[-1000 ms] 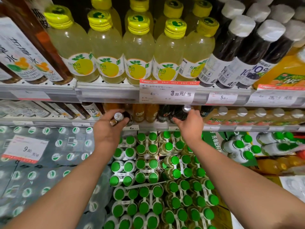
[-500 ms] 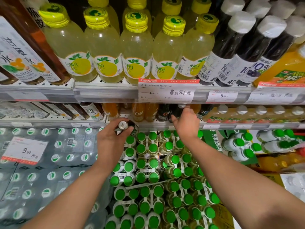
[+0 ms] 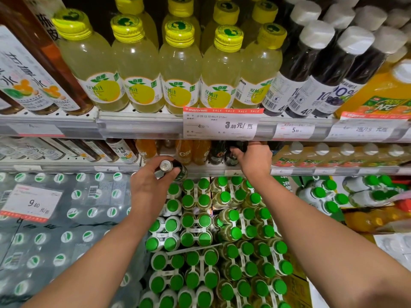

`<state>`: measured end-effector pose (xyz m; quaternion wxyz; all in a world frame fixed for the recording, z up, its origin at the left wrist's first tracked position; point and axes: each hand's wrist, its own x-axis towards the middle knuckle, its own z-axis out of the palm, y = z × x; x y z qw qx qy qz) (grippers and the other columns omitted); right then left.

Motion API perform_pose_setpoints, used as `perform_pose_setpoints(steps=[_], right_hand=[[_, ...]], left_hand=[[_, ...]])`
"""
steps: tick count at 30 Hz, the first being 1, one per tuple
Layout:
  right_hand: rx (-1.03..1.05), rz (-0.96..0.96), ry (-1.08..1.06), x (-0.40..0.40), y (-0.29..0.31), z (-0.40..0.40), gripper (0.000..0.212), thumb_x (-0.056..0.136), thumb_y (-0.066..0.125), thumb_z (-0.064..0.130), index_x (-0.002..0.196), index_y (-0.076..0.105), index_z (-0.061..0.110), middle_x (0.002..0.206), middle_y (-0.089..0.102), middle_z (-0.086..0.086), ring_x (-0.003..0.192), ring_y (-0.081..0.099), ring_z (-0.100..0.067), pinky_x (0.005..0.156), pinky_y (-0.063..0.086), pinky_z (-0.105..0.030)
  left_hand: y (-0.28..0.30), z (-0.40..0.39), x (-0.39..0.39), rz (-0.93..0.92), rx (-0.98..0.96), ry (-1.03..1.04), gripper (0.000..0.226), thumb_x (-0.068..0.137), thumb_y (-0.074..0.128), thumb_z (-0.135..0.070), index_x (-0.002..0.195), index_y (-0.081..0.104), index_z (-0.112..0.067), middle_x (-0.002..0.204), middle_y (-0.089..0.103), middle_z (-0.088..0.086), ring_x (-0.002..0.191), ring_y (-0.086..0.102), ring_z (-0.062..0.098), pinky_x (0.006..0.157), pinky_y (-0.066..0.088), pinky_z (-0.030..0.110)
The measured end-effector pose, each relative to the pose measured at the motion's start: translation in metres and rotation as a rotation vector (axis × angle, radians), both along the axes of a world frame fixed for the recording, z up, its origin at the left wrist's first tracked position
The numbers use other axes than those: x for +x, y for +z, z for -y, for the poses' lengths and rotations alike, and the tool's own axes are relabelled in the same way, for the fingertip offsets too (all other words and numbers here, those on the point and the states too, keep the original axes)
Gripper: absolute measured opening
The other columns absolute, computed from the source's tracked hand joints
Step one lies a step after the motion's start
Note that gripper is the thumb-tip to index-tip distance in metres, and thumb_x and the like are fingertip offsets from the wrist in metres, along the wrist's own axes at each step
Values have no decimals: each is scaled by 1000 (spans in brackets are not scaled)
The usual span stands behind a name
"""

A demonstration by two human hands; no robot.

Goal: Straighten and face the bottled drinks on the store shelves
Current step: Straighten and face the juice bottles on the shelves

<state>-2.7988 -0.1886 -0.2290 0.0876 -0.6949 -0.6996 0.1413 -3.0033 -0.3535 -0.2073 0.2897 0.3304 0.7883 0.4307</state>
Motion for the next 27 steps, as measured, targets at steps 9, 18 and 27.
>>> perform_pose_setpoints(steps=[9,18,27], right_hand=[[-56,55,10,2,11,-4,55,91,70,53,67,48,10,77,62,-13,83,68,-36,65,47,-35],[72,-173,106,42,5,20,16,95,64,23,91,52,14,71,60,-2,66,60,-28,60,44,-34],[57,-196,-2,69,8,-5,34,98,63,37,80,59,9,65,52,4,67,53,-25,63,37,-32]], left_hand=[[-3,-1,1,2,-15,-26,19,87,79,-29,104,70,-31,94,72,-9,91,65,13,76,48,26],[-1,-7,4,-34,-43,-50,18,87,78,-33,104,69,-35,99,73,-9,96,66,16,83,55,36],[-1,-11,14,-45,-55,-67,17,88,78,-32,102,70,-36,96,73,-10,91,66,13,74,50,28]])
